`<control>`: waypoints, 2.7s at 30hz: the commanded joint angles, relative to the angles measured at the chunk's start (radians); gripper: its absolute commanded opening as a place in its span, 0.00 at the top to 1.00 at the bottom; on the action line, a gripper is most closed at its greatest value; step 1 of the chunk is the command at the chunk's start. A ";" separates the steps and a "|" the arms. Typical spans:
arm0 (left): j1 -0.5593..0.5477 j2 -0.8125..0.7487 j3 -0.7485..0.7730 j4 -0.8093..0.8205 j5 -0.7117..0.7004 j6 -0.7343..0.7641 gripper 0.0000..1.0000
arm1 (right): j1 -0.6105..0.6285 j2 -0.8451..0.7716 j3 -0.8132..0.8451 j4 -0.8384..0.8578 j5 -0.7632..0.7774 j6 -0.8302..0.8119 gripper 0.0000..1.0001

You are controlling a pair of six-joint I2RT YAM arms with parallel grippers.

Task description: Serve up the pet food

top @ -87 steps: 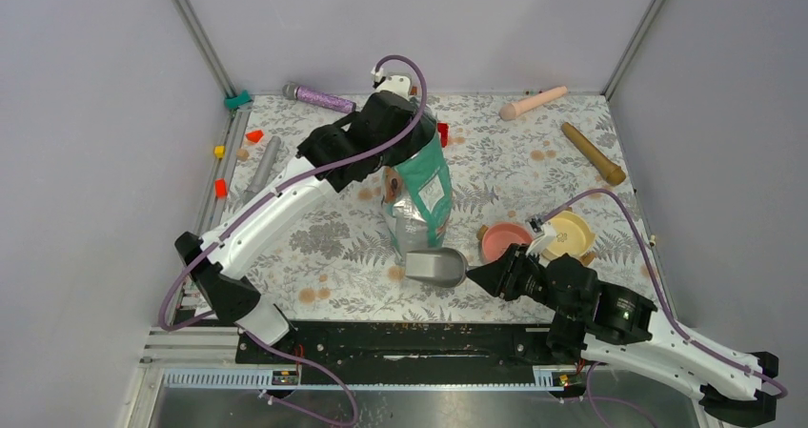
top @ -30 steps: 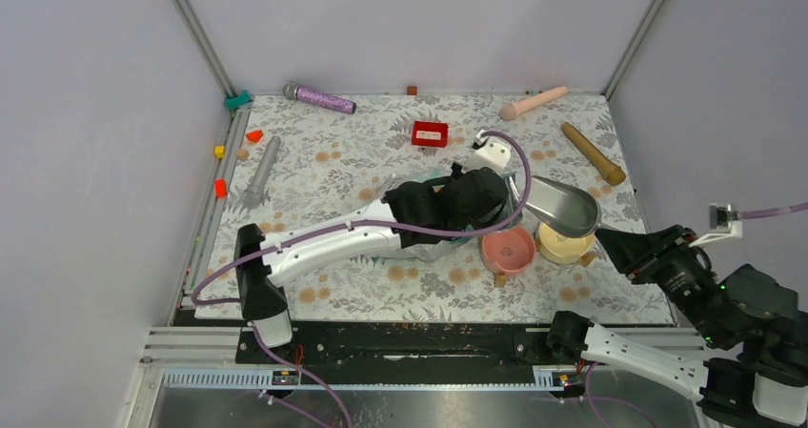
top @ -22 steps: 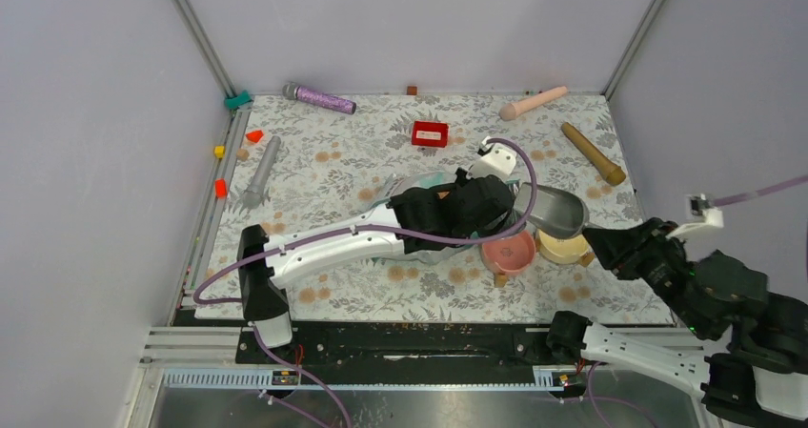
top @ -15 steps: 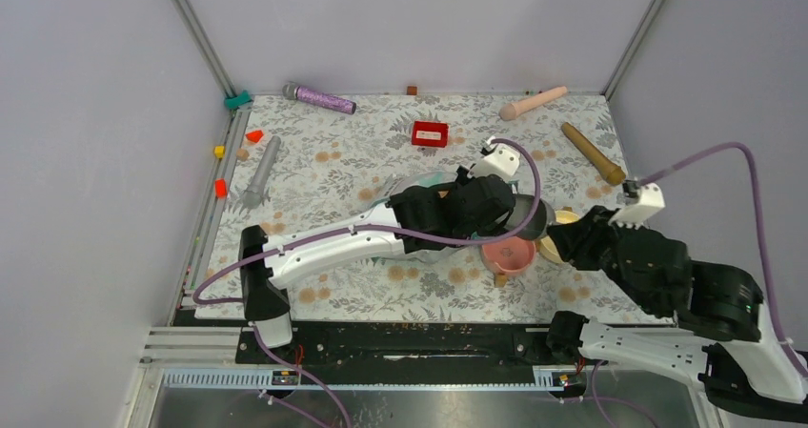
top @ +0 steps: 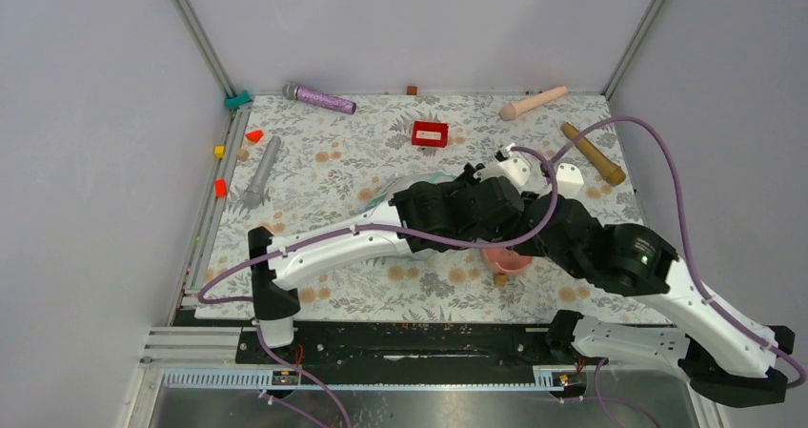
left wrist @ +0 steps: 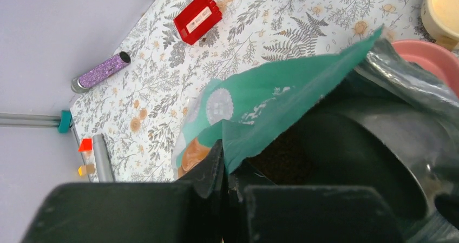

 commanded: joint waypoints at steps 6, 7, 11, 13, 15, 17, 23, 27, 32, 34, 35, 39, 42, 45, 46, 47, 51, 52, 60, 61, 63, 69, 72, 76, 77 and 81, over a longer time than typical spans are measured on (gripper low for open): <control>0.003 -0.103 -0.035 0.101 -0.055 -0.039 1.00 | -0.135 0.141 -0.081 0.058 -0.068 0.001 1.00; 0.003 -0.109 -0.050 0.113 -0.073 -0.053 1.00 | -0.135 0.150 -0.099 0.085 -0.074 0.007 1.00; 0.005 -0.139 -0.111 0.131 -0.128 -0.086 1.00 | -0.142 0.169 -0.212 0.252 -0.178 0.036 1.00; 0.005 -0.154 -0.137 0.161 -0.159 -0.077 1.00 | -0.143 0.189 -0.262 0.346 -0.236 0.047 1.00; 0.006 -0.159 -0.144 0.163 -0.172 -0.072 1.00 | -0.145 0.211 -0.306 0.444 -0.307 0.055 1.00; 0.010 -0.169 -0.167 0.163 -0.193 -0.080 1.00 | -0.145 0.242 -0.331 0.529 -0.358 0.060 1.00; 0.045 -0.251 -0.301 0.046 -0.232 -0.231 1.00 | -0.146 0.350 -0.363 0.752 -0.472 0.043 1.00; 0.045 -0.355 -0.424 0.037 -0.242 -0.307 1.00 | -0.147 0.388 -0.436 0.984 -0.582 0.095 1.00; 0.046 -0.431 -0.543 0.109 -0.187 -0.320 1.00 | -0.147 0.407 -0.554 1.406 -0.694 0.257 1.00; 0.045 -0.440 -0.544 0.109 -0.163 -0.318 1.00 | -0.147 0.407 -0.595 1.528 -0.692 0.307 1.00; 0.045 -0.443 -0.544 0.110 -0.158 -0.320 1.00 | -0.147 0.407 -0.615 1.582 -0.689 0.328 1.00; 0.044 -0.469 -0.546 0.110 -0.142 -0.324 1.00 | -0.146 0.399 -0.672 1.731 -0.691 0.392 1.00; 0.039 -0.502 -0.561 0.110 -0.146 -0.327 1.00 | -0.147 0.367 -0.711 1.781 -0.688 0.417 1.00; 0.028 -0.540 -0.573 0.111 -0.174 -0.324 1.00 | -0.145 0.312 -0.743 1.767 -0.678 0.420 1.00; 0.025 -0.552 -0.578 0.113 -0.183 -0.318 1.00 | -0.147 0.289 -0.751 1.751 -0.671 0.416 1.00; 0.022 -0.562 -0.583 0.113 -0.197 -0.315 1.00 | -0.146 0.259 -0.757 1.724 -0.662 0.411 1.00; 0.015 -0.588 -0.600 0.119 -0.252 -0.306 1.00 | -0.146 0.129 -0.760 1.519 -0.605 0.364 1.00; 0.014 -0.592 -0.601 0.119 -0.254 -0.307 1.00 | -0.146 0.092 -0.760 1.473 -0.584 0.350 1.00; 0.014 -0.619 -0.610 0.121 -0.293 -0.310 1.00 | -0.146 -0.094 -0.746 1.200 -0.538 0.295 1.00; 0.014 -0.623 -0.611 0.122 -0.291 -0.312 1.00 | -0.146 -0.109 -0.746 1.192 -0.541 0.296 1.00; 0.014 -0.629 -0.613 0.129 -0.280 -0.310 1.00 | -0.146 -0.133 -0.746 1.183 -0.544 0.302 1.00; 0.013 -0.616 -0.617 0.134 -0.272 -0.311 1.00 | -0.146 -0.148 -0.735 1.148 -0.505 0.395 1.00; 0.012 -0.617 -0.618 0.133 -0.265 -0.317 1.00 | -0.146 -0.125 -0.707 1.140 -0.489 0.423 1.00; 0.012 -0.626 -0.620 0.134 -0.273 -0.319 1.00 | -0.146 -0.112 -0.683 1.158 -0.473 0.436 1.00; 0.012 -0.628 -0.623 0.135 -0.278 -0.319 1.00 | -0.146 -0.119 -0.683 1.165 -0.470 0.441 1.00; 0.011 -0.631 -0.627 0.136 -0.302 -0.324 1.00 | -0.146 -0.167 -0.690 1.141 -0.462 0.443 1.00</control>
